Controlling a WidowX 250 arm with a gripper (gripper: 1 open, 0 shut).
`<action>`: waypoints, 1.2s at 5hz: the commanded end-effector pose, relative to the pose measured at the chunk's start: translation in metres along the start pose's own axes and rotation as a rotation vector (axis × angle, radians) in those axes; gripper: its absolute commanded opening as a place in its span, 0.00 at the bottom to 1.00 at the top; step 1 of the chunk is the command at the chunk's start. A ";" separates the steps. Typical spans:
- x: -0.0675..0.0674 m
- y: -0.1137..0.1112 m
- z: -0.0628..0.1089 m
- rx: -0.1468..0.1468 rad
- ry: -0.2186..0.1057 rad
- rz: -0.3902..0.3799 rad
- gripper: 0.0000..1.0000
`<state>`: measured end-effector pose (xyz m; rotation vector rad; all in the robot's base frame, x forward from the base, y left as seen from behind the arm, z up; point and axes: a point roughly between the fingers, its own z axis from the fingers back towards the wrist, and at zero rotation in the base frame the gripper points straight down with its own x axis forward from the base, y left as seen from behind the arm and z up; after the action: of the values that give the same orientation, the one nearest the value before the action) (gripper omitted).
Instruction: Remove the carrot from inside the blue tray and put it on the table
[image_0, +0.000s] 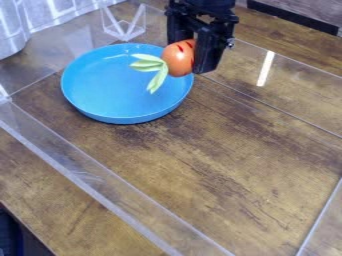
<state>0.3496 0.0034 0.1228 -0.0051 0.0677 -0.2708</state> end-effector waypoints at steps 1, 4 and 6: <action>0.006 -0.011 0.043 0.036 -0.133 -0.024 0.00; 0.014 -0.037 0.034 -0.008 -0.158 -0.033 0.00; 0.017 -0.043 0.020 -0.055 -0.181 -0.031 0.00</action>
<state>0.3561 -0.0397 0.1108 -0.0910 -0.0124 -0.2849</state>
